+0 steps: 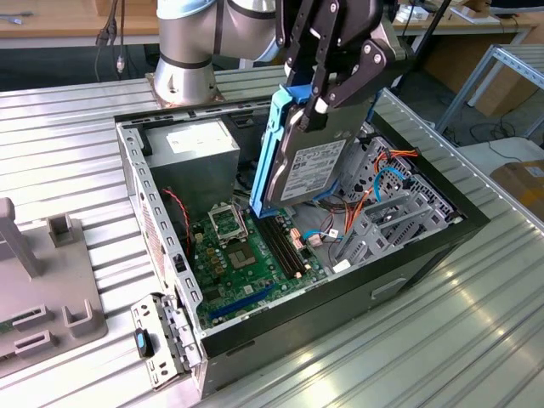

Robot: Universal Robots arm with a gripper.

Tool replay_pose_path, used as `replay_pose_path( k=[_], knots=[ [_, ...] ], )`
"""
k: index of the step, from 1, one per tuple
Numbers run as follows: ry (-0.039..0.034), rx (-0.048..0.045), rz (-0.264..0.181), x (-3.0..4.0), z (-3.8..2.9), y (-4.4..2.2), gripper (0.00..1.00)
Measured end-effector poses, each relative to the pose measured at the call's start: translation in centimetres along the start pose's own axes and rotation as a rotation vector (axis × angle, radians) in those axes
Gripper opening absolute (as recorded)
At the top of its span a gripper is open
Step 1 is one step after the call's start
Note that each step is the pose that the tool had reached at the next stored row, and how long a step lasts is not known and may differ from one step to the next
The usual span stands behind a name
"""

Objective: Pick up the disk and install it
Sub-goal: 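Pick up the disk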

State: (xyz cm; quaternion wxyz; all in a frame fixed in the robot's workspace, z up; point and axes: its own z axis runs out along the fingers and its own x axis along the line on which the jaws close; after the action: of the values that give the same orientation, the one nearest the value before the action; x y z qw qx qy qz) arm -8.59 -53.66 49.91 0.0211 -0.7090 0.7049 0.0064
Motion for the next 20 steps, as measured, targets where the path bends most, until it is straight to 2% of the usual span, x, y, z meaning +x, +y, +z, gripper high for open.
replay_pose_path(
  k=[3,9,15,20],
  knots=[
    [0.0,0.0,0.0,0.0,0.01,-0.25,0.36],
    [0.0,0.0,0.0,0.02,0.05,-2.05,0.36],
    [-0.0001,0.0,0.0,0.02,0.05,-2.5,0.36],
    [0.0,0.0,0.0,0.02,0.05,-2.63,0.36]
  ],
)
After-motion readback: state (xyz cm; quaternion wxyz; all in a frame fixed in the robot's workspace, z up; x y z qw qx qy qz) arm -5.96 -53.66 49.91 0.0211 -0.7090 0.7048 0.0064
